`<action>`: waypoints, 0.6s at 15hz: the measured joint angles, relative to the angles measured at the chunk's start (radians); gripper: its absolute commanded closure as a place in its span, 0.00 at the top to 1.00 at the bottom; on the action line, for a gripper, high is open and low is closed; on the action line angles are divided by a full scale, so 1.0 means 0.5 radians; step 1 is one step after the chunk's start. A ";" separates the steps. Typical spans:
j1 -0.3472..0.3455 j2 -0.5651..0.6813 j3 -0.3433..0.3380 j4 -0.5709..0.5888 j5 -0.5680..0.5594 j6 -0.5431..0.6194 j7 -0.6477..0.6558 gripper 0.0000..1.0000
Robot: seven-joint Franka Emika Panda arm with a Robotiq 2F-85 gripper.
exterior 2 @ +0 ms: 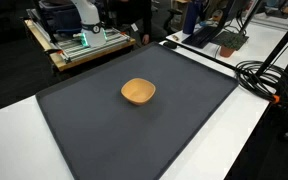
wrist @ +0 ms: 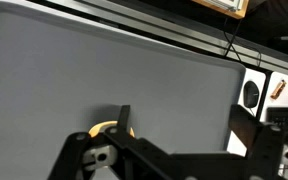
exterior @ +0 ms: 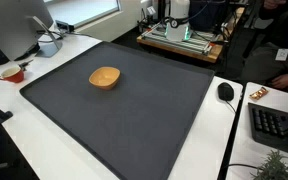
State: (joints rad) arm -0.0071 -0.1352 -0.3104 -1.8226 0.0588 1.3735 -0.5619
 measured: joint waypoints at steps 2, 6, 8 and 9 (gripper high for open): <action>0.000 0.000 0.000 0.000 0.000 0.000 0.000 1.00; 0.000 0.000 0.000 0.000 0.000 0.000 0.000 1.00; -0.011 0.001 0.013 0.000 0.000 0.000 0.000 1.00; -0.031 0.001 0.035 -0.003 0.000 0.012 0.000 1.00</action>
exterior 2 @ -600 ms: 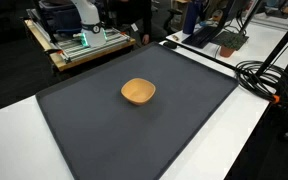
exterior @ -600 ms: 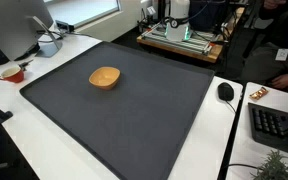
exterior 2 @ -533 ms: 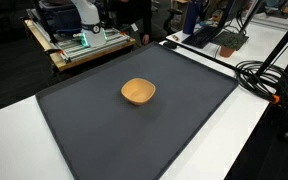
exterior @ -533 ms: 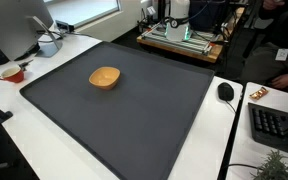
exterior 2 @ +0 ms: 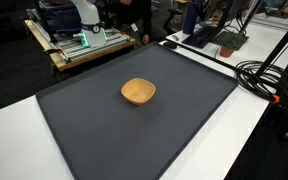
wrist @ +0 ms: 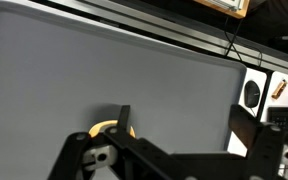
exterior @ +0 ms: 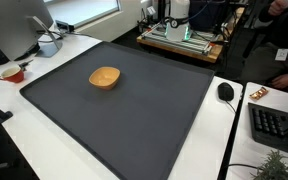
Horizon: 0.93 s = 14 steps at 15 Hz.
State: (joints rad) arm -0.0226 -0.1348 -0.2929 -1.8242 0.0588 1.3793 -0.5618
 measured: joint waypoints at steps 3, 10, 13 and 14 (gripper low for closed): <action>-0.024 -0.007 0.094 -0.061 -0.007 0.133 0.036 1.00; 0.061 -0.093 0.457 -0.489 -0.252 0.722 0.192 1.00; 0.106 -0.121 0.547 -0.725 -0.324 1.077 0.272 1.00; 0.114 -0.126 0.561 -0.807 -0.312 1.237 0.329 1.00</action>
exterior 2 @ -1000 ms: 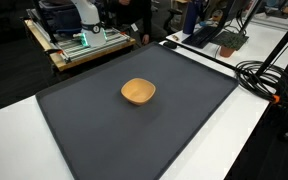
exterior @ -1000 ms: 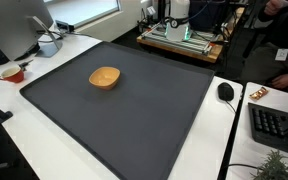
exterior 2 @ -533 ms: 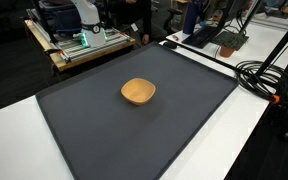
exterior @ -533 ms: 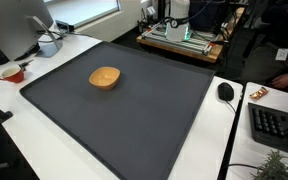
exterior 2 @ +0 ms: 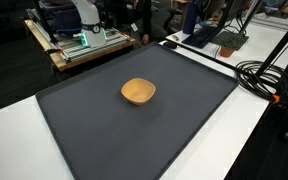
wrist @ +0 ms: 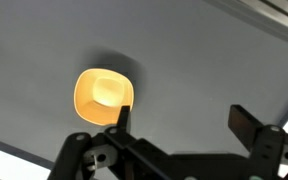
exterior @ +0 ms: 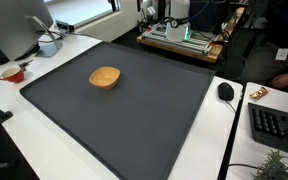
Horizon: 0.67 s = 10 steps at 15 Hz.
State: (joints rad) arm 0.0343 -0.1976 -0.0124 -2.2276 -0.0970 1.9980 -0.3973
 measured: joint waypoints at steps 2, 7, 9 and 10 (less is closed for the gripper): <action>0.006 0.000 0.007 -0.146 0.033 0.275 0.097 1.00; 0.006 -0.006 0.007 -0.236 0.043 0.385 0.135 1.00; 0.006 0.000 0.009 -0.238 0.024 0.400 0.148 1.00; 0.004 0.013 0.017 -0.246 -0.020 0.448 0.208 1.00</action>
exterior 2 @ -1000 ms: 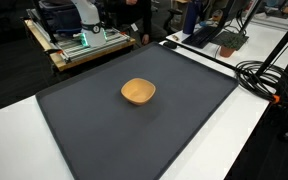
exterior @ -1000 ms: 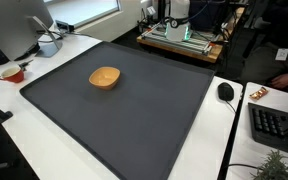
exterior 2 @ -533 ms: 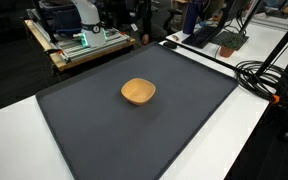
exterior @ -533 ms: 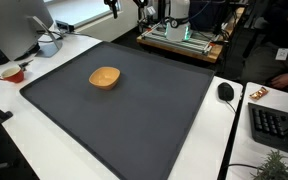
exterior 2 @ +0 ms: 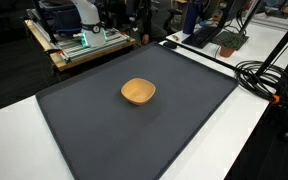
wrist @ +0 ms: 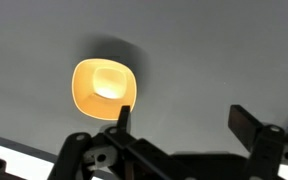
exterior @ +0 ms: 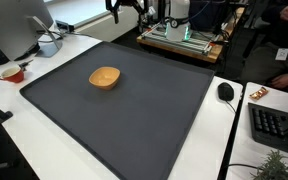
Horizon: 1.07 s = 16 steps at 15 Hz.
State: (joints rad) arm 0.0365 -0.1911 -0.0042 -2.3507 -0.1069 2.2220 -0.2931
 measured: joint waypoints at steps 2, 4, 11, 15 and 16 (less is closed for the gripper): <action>-0.004 0.050 0.028 -0.048 -0.144 0.177 0.204 1.00; -0.015 0.126 0.058 -0.122 -0.346 0.380 0.457 1.00; -0.037 0.448 0.100 -0.201 -1.427 0.474 1.251 1.00; -0.031 0.608 0.097 -0.178 -1.523 0.517 1.312 1.00; -0.031 0.623 0.097 -0.168 -1.523 0.517 1.312 1.00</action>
State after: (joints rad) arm 0.0209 0.1202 0.0443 -2.4348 -0.8684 2.4805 0.3630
